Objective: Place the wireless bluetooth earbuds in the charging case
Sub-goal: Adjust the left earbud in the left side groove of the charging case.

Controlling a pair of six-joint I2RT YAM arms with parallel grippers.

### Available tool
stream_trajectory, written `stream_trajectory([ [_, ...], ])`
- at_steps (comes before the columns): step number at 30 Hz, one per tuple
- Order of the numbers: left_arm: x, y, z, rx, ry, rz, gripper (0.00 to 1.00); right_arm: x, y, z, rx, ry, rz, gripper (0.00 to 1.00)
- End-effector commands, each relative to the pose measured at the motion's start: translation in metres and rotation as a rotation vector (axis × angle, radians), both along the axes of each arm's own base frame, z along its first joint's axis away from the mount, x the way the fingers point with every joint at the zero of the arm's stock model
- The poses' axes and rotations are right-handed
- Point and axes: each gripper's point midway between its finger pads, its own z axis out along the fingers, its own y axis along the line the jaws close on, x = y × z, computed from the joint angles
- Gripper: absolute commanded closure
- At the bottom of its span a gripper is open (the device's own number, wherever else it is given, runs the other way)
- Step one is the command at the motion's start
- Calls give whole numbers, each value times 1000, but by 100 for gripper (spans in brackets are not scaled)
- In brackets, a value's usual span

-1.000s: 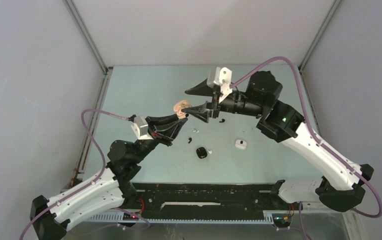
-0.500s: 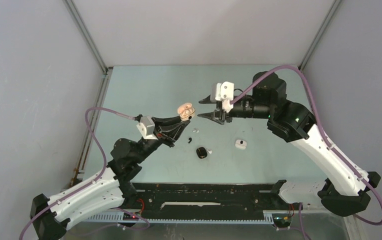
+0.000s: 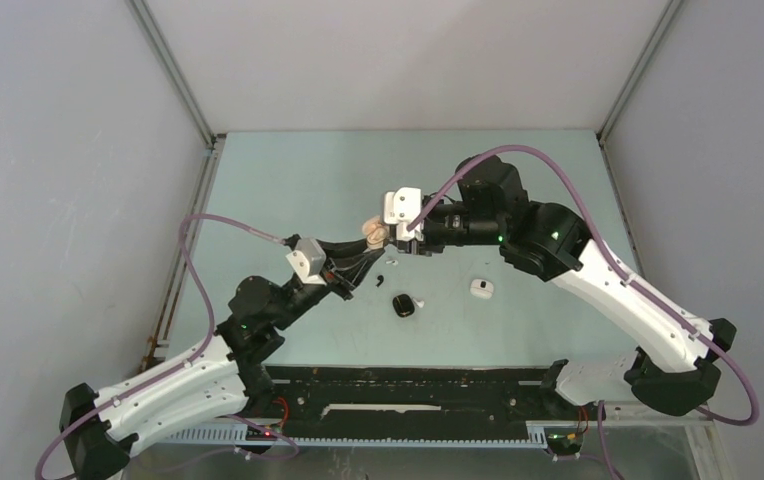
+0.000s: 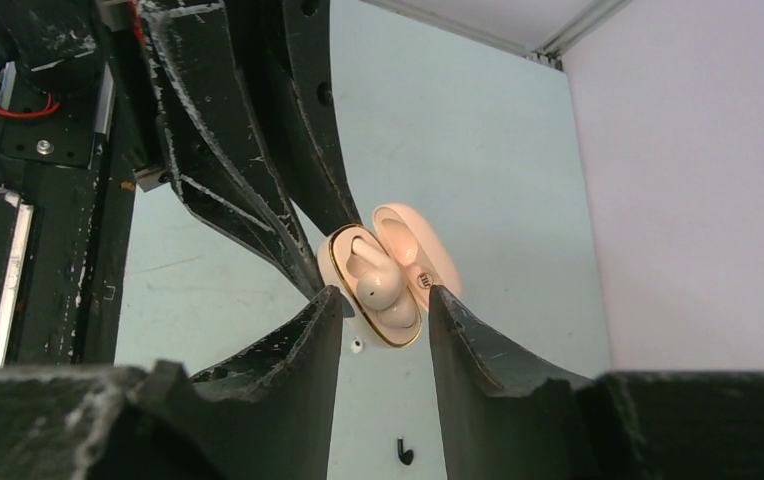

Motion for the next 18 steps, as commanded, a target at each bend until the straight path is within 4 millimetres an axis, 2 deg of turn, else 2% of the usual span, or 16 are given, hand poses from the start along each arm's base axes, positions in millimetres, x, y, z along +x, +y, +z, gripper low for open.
stream_trajectory([
  [1,-3,5,31,-44,-62,18,100,8,2,15,19,-33,-44,61],
  [9,-3,5,29,-26,-78,28,100,5,5,5,-10,-17,-28,63],
  [18,-2,3,26,-6,-78,33,100,-6,11,-7,-70,-14,35,76],
])
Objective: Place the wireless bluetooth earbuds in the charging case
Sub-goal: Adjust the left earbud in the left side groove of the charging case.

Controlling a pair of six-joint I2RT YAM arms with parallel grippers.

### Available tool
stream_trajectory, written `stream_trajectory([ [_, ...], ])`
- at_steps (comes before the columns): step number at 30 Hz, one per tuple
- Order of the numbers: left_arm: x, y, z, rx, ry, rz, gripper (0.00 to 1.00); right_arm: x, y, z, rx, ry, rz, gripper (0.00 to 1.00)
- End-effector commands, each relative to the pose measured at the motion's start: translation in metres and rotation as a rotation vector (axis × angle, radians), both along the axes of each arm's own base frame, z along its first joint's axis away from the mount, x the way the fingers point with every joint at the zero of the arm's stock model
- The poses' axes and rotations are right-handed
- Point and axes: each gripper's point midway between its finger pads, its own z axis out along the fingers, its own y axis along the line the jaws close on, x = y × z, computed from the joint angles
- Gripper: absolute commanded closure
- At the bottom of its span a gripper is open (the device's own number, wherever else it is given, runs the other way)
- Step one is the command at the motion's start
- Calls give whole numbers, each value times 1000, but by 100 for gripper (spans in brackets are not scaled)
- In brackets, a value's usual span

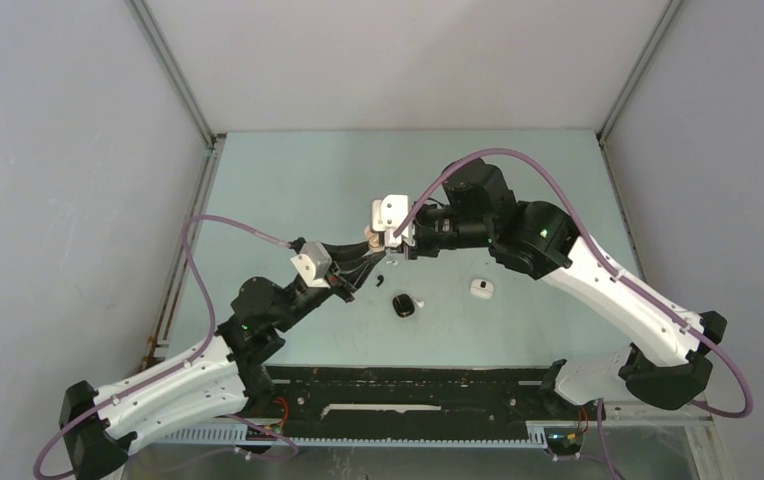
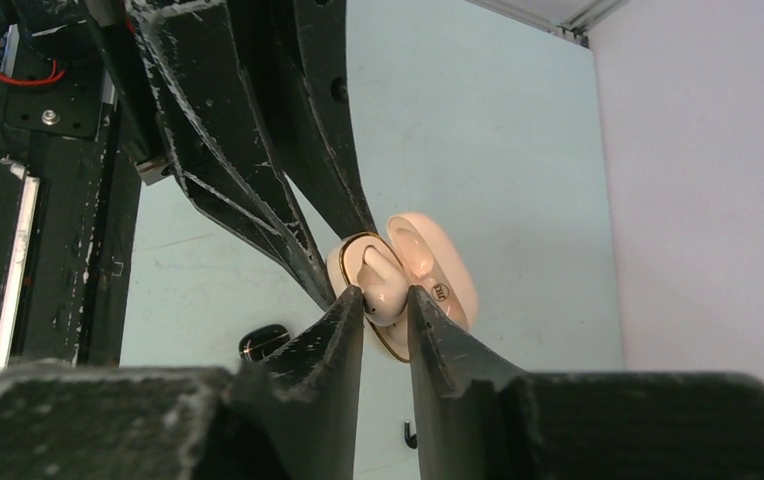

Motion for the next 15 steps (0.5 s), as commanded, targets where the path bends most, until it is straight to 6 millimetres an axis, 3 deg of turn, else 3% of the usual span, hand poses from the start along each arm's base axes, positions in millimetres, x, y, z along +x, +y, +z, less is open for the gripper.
stream_trajectory([
  [1,-1,4,31,-39,-65,22,100,-7,6,8,-10,-26,45,78],
  [15,0,4,25,9,-71,50,100,-7,10,-2,-103,-58,58,84],
])
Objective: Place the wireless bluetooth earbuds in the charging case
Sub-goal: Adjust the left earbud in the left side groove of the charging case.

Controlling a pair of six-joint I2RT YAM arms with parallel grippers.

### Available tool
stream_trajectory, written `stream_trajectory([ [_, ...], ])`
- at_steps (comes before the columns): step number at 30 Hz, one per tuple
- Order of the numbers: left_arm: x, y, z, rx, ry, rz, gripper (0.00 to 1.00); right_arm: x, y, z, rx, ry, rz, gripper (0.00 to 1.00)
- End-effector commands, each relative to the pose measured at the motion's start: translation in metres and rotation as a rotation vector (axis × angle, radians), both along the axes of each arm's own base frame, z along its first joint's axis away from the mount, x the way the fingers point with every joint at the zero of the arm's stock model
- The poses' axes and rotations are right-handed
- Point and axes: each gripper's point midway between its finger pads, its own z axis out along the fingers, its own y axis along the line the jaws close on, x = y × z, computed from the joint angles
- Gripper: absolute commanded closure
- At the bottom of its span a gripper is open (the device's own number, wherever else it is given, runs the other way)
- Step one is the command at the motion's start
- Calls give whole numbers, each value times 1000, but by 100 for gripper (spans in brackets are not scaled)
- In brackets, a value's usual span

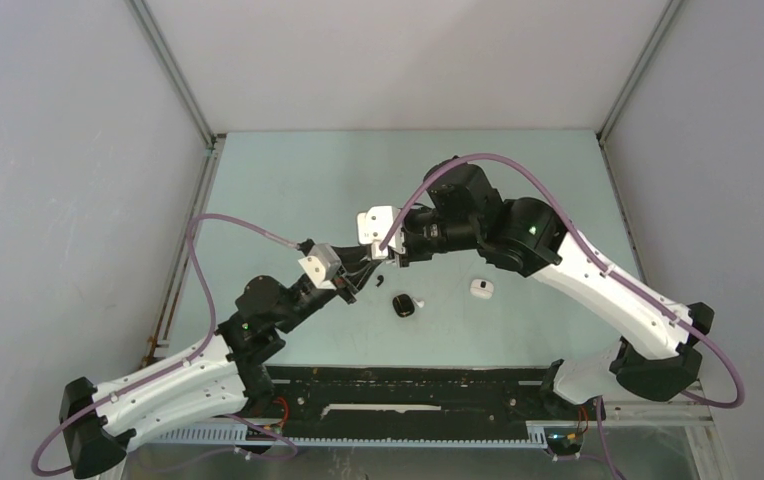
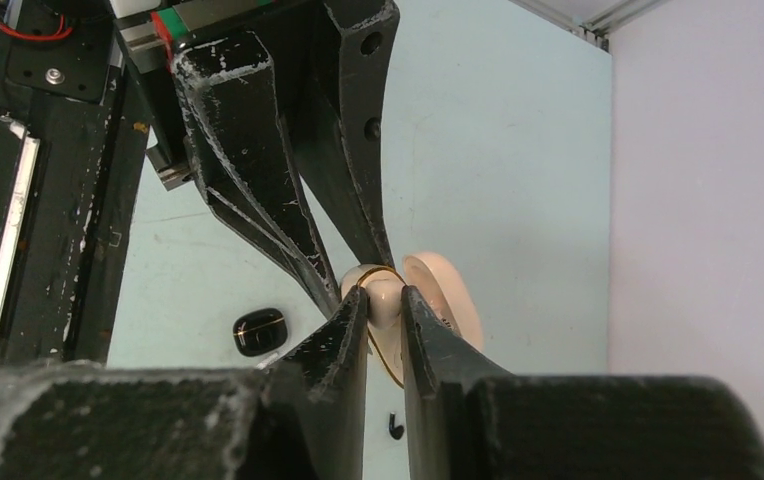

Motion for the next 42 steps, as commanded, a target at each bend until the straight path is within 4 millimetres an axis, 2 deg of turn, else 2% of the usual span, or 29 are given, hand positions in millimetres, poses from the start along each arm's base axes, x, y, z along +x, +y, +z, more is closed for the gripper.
stream_trajectory([
  [1,0,6,35,-63,-73,28,100,3,0,3,-20,-21,-13,84],
  [3,-1,7,35,-63,-74,27,100,6,0,5,-18,-30,-25,82],
  [5,-1,6,34,-60,-72,26,100,6,-2,10,-8,-37,-28,74],
  [12,-1,4,33,-67,-67,20,100,-6,-10,43,53,-58,8,60],
  [14,-1,4,33,-68,-66,17,100,-9,-13,48,64,-66,19,59],
  [17,-2,2,32,-65,-63,10,100,-12,-15,48,58,-68,30,60],
  [23,-3,1,31,-61,-63,3,100,-18,-15,28,-3,-38,76,72],
  [26,-3,1,31,-61,-64,1,100,-17,-12,23,-12,-25,81,75],
  [30,-6,1,33,-63,-73,-10,100,1,-7,19,-22,-43,14,79],
  [36,-7,2,33,-62,-75,-11,100,27,-5,25,13,-19,-77,80],
  [42,-7,1,33,-61,-74,-12,100,26,-7,20,-5,-10,-73,78],
])
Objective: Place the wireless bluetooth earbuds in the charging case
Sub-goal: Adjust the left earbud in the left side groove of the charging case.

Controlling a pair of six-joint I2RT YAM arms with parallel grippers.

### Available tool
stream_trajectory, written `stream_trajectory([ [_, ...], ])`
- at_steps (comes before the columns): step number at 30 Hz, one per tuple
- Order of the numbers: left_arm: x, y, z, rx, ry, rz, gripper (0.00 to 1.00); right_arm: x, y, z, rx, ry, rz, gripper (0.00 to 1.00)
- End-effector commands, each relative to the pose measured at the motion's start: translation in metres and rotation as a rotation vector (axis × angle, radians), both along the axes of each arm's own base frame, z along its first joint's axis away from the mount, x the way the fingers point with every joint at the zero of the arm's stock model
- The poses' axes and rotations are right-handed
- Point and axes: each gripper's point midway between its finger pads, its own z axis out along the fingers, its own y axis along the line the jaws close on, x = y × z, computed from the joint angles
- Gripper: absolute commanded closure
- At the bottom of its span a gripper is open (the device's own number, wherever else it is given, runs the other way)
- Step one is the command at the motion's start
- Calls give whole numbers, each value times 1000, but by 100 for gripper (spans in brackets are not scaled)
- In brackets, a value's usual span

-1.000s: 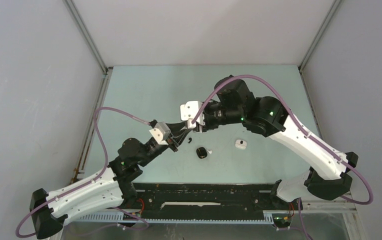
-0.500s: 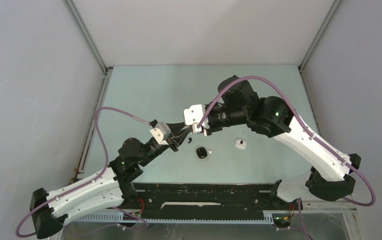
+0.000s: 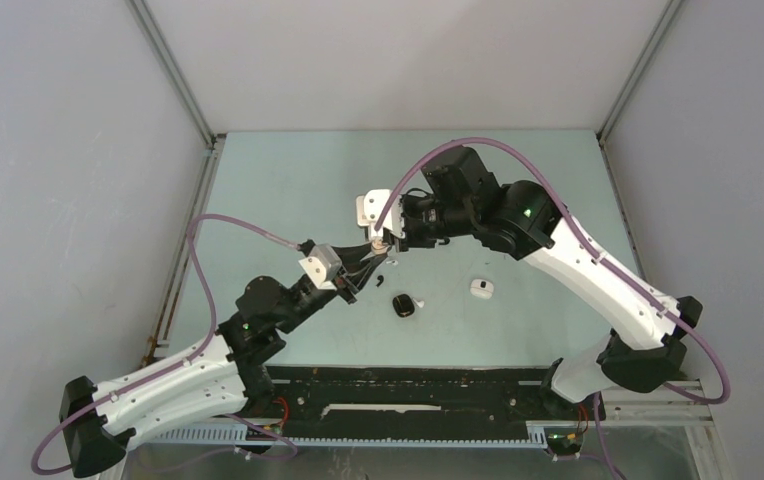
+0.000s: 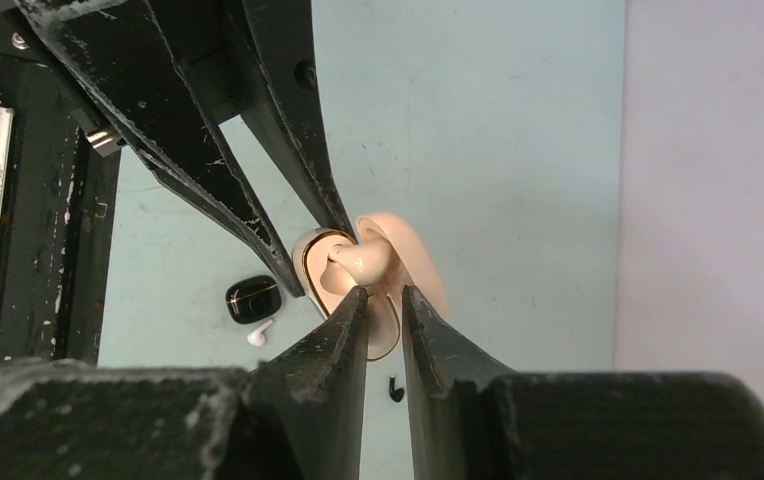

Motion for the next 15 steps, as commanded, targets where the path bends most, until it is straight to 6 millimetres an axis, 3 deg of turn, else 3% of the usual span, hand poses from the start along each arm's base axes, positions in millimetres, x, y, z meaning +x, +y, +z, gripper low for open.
stream_trajectory([
  [1,-7,1,32,-67,-65,-20,100,1,1,25,63,-36,-8,77],
  [8,-6,0,31,-62,-61,-20,100,-25,-12,37,82,-13,60,72],
  [15,-9,-6,29,-55,-60,-54,100,-22,-18,25,40,-35,61,70],
])
